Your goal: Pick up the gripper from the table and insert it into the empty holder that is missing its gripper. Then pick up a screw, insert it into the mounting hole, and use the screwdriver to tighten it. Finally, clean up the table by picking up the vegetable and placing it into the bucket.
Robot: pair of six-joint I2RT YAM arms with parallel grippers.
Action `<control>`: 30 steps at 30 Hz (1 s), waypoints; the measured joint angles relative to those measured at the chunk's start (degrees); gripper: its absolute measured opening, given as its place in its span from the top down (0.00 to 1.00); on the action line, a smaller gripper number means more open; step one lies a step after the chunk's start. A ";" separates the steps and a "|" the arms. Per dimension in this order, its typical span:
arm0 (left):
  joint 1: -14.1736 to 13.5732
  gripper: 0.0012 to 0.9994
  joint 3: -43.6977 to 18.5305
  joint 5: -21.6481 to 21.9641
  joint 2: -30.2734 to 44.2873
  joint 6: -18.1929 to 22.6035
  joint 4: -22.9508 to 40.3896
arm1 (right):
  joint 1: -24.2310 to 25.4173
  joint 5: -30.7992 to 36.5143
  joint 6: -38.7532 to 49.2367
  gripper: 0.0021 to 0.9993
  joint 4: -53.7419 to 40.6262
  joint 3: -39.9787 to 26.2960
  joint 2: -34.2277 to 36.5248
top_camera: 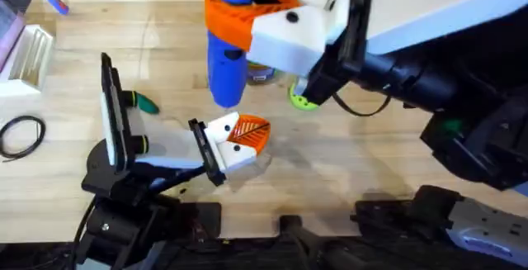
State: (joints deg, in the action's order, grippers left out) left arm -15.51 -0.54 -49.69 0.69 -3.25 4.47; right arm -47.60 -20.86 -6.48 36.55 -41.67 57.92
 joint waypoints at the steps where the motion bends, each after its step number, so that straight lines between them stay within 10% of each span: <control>1: 0.00 1.00 0.00 0.00 0.00 0.00 0.00 | -0.43 0.00 0.00 0.98 -0.10 0.00 0.17; 30: 0.00 1.00 0.00 0.00 0.00 0.00 0.00 | -2.57 -0.02 -0.93 0.98 -2.66 0.15 3.34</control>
State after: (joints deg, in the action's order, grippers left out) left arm -15.51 -0.54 -49.69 0.69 -3.25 4.47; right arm -50.17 -20.88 -7.41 33.89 -41.52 61.25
